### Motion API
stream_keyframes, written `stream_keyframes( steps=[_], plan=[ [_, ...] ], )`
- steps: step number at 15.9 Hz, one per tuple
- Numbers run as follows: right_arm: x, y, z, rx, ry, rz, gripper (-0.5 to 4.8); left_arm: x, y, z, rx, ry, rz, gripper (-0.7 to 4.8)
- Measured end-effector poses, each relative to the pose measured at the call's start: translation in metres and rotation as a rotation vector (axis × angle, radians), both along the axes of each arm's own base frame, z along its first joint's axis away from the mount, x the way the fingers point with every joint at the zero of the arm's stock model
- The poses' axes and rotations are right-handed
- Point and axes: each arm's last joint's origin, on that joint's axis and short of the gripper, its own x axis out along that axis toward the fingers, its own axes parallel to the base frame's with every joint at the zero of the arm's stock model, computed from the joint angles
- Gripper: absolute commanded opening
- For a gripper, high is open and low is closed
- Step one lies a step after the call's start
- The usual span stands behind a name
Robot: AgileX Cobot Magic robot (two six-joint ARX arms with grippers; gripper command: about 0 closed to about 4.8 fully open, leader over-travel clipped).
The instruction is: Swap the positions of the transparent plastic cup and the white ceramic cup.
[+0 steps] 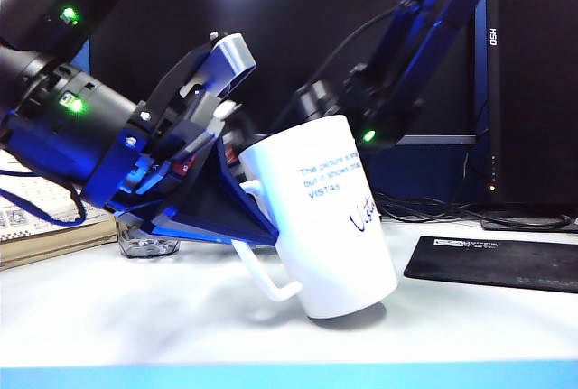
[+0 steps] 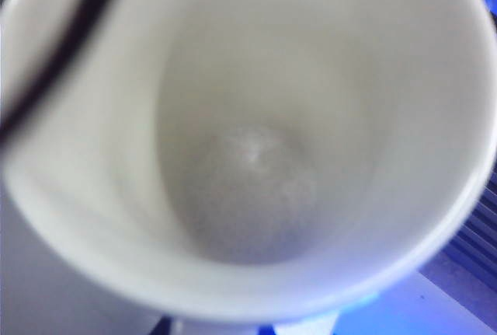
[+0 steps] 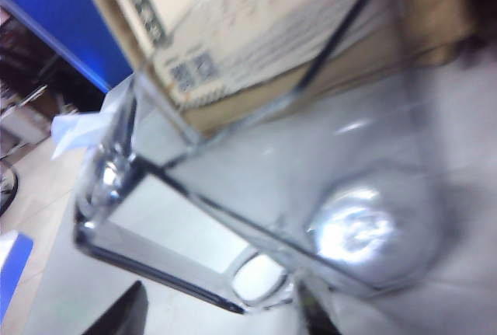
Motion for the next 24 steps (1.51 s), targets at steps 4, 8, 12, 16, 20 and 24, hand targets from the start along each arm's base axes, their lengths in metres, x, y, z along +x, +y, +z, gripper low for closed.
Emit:
stream_keyframes(
  steps=[4, 8, 12, 16, 20, 24],
  plan=[
    [0.017, -0.038, 0.042, 0.023, -0.101, -0.107, 2.43, 0.007, -0.004, 0.007, 0.034, -0.060, 0.036, -0.06],
    [0.021, -0.083, 0.109, 0.057, -0.222, -0.223, 2.43, 0.020, -0.005, 0.018, 0.068, -0.109, 0.073, -0.06],
    [0.004, -0.132, 0.179, 0.071, -0.305, -0.318, 2.43, 0.036, 0.007, 0.016, 0.039, -0.104, 0.116, -0.06],
    [-0.022, -0.139, 0.228, 0.108, -0.438, -0.320, 2.43, 0.049, -0.007, 0.009, -0.016, -0.084, 0.060, -0.06],
    [-0.043, -0.148, 0.248, 0.087, -0.436, -0.322, 2.43, 0.057, -0.013, 0.013, -0.017, -0.080, 0.057, -0.06],
    [-0.063, -0.156, 0.269, 0.076, -0.479, -0.321, 2.43, 0.070, -0.022, 0.020, -0.019, -0.095, 0.062, -0.06]
  ],
)
